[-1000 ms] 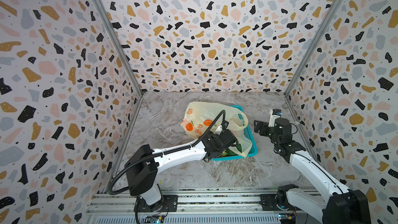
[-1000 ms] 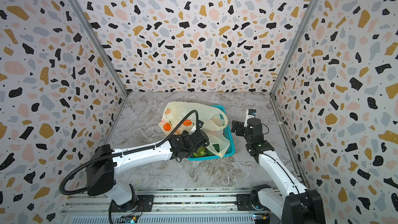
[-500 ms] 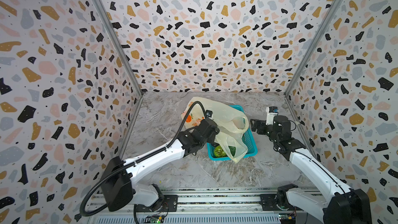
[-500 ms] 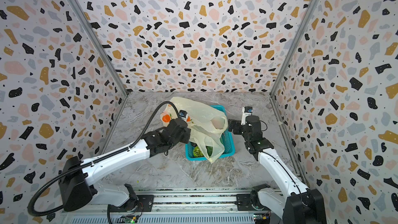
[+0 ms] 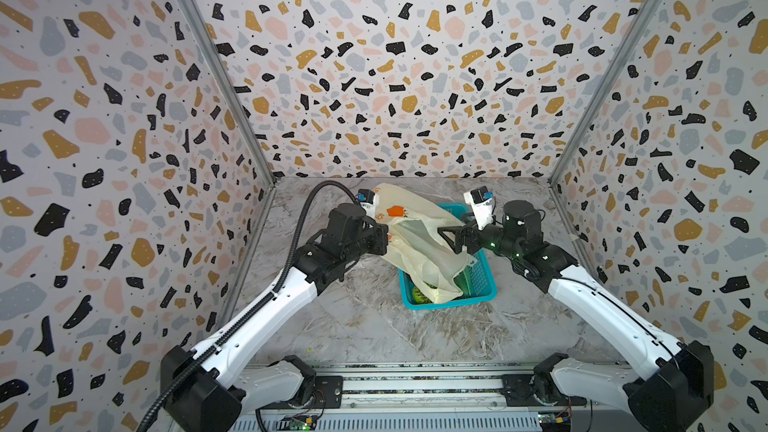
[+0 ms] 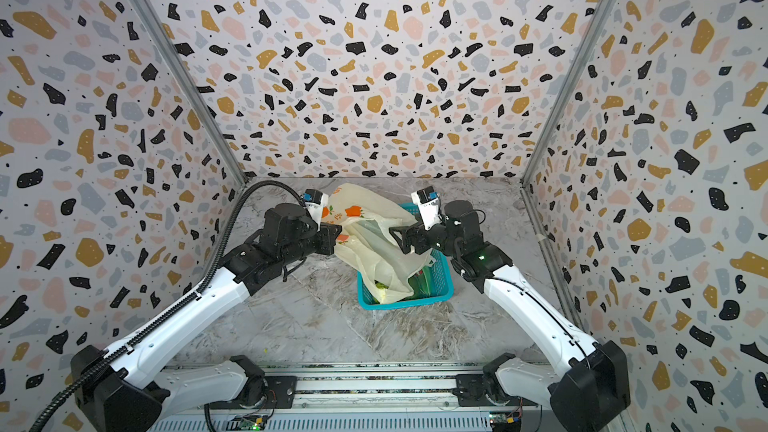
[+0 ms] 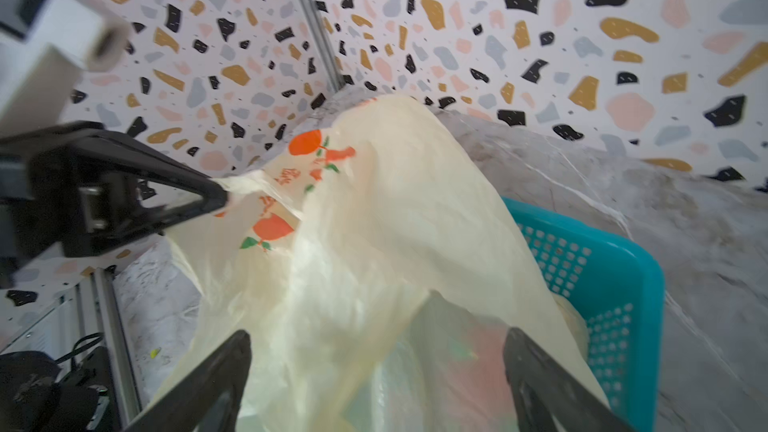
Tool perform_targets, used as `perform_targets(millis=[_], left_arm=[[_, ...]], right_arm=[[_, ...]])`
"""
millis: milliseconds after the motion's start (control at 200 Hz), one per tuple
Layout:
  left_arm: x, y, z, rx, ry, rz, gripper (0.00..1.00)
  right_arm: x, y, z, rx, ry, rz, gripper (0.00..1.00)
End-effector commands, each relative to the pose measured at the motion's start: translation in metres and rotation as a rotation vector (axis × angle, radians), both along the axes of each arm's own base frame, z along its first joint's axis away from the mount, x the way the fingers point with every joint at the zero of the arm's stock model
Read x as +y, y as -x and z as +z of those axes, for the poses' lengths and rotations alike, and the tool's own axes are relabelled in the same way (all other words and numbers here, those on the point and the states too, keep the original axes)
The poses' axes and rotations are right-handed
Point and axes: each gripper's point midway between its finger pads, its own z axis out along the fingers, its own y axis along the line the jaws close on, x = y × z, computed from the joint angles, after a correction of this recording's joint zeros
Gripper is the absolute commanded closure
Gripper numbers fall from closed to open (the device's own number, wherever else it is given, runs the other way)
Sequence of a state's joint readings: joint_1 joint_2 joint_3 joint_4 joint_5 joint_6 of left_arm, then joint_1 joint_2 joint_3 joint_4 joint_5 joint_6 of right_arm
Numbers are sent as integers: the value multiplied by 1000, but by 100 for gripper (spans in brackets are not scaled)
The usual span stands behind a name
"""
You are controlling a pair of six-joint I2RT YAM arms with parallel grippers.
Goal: Place the fruits into the plastic bag
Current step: 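Lift the bag with the left gripper while the right gripper grasps its other edge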
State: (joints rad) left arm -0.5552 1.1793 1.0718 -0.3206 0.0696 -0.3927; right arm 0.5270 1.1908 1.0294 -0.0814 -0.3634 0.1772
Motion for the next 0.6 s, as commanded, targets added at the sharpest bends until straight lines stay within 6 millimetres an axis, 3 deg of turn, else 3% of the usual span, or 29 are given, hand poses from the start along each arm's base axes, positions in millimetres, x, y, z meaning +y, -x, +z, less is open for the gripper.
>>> perform_targets(millis=[0,90,240,420,471,596], left_arm=[[4,3,1,-3,5,-26,100],[7,1,1,-2,5,-19,100],[11,-1,-2,8,7,-4,100],[9,-1,-1,5,14,-11,100],[8,-1,0,1,14,-17,100],[7,1,3,-13,9,-39,100]], right_arm=[[15,12,8,-13,28,88,5],[21,11,3,-2,48,95,5],[14,-1,-16,28,115,17,6],[18,7,-43,73,177,31,9],[19,8,-48,78,184,24,20],[25,8,-51,108,156,47,75]])
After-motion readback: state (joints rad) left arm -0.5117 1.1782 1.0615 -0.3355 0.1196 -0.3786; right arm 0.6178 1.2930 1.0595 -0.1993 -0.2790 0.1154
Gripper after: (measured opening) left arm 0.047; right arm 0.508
